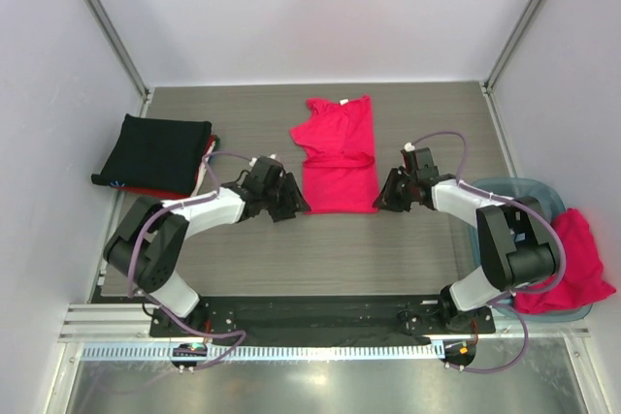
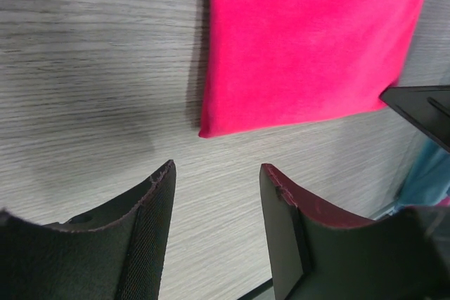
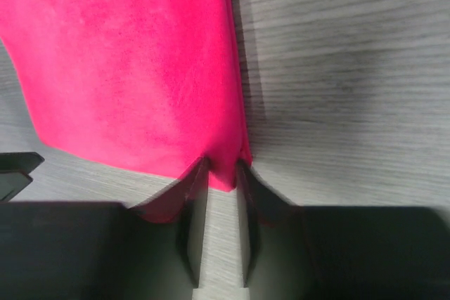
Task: Fold and stack the t-shirts
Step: Fold the tshirt
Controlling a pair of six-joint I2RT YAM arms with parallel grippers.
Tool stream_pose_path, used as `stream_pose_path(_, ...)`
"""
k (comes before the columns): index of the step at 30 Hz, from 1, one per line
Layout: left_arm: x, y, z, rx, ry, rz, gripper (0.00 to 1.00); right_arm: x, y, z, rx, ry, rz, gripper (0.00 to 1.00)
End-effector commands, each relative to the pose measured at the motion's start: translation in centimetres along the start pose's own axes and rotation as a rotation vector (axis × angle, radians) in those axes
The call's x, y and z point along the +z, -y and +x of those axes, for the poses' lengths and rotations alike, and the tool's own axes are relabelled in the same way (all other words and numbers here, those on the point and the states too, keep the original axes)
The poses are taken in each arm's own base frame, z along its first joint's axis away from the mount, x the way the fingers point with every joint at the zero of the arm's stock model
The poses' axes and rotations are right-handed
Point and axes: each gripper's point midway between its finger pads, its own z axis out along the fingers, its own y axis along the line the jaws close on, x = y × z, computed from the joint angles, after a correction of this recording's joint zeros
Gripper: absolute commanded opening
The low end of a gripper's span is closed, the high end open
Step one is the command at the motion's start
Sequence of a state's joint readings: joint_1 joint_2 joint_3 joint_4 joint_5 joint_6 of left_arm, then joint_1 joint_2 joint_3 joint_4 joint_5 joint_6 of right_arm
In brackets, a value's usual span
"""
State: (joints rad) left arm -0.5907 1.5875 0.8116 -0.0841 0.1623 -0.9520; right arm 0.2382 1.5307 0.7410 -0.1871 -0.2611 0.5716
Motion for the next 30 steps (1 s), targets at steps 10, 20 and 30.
stream_pose_path(10,2.0,-0.2,0.2,-0.043,-0.019,0.012,0.46,0.5,-0.1,-0.2,-0.027,0.033,-0.030,0.01)
stream_pose_path(20,3.5,-1.0,-0.1,-0.042,-0.020,-0.036,0.38,0.2,-0.4,0.2,-0.028,0.031,-0.055,0.01)
stream_pose_path(30,4.7,-3.7,0.8,-0.051,-0.016,-0.118,0.06,-0.4,-1.3,-0.2,-0.027,0.043,-0.084,0.01)
